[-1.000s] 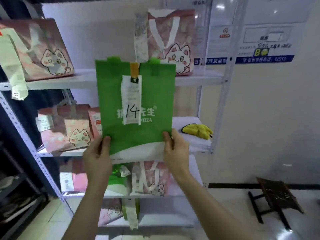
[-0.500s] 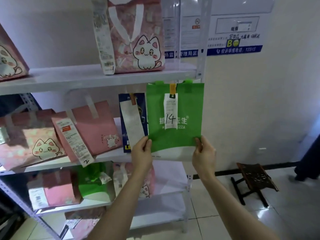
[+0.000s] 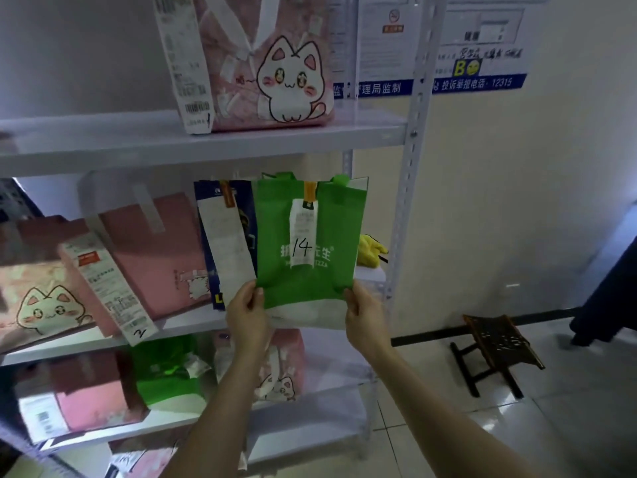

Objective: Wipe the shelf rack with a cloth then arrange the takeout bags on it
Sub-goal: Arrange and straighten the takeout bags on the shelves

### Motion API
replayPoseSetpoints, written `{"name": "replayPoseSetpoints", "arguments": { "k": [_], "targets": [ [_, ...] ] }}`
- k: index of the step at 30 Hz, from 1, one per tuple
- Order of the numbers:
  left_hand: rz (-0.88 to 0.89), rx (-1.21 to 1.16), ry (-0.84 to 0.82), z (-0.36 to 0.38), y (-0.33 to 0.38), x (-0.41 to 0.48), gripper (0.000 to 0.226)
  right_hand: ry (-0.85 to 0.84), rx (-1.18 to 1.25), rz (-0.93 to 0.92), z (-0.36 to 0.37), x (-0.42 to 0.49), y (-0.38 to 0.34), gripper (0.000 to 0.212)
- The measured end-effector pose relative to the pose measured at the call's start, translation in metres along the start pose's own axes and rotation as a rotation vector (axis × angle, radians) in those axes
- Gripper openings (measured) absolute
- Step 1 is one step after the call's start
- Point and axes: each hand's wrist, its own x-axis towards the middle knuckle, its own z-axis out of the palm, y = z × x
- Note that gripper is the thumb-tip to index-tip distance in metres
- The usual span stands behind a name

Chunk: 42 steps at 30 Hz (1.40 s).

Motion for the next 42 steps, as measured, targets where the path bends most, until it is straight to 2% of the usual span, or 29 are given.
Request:
{"name": "replayPoseSetpoints", "arguments": {
  "k": [2,6,8,12,17,23,28,33,38,42],
  "targets": [
    [0.012,0.012,-0.021,0.0,-0.004,0.002,0.021,0.02,0.002,0.026,0.0,0.005,0.001,0.023],
    [0.022,0.032,-0.114,0.019,-0.003,-0.002,0.022,0.178,-0.003,0.087,-0.009,0.009,0.009,0.025],
    [0.04,0.088,-0.131,0.032,-0.004,-0.003,0.023,0.113,-0.031,0.126,-0.011,0.017,0.022,0.025],
    [0.011,0.147,-0.084,0.038,-0.013,-0.005,0.026,-0.119,-0.193,0.152,-0.014,0.037,0.039,0.021],
    [-0.034,0.165,-0.019,0.027,-0.028,-0.01,0.035,-0.268,-0.232,0.15,-0.004,0.054,0.038,0.036],
    [-0.047,0.254,-0.113,0.03,-0.015,0.005,0.032,-0.253,-0.154,0.249,-0.012,0.061,0.046,0.04],
    [-0.031,0.239,-0.133,0.014,0.004,-0.01,0.041,-0.192,-0.096,0.267,-0.032,0.035,0.048,0.056],
    [-0.025,0.264,-0.07,-0.007,0.029,-0.022,0.036,-0.137,-0.049,0.183,-0.059,0.021,0.025,0.052],
    [0.056,0.337,-0.028,-0.034,0.073,-0.028,0.03,-0.008,-0.046,0.0,-0.078,0.032,-0.026,0.024],
    [0.167,0.314,0.04,-0.055,0.115,-0.023,0.027,-0.078,0.003,-0.144,-0.087,0.046,-0.087,0.017]
  ]
}}
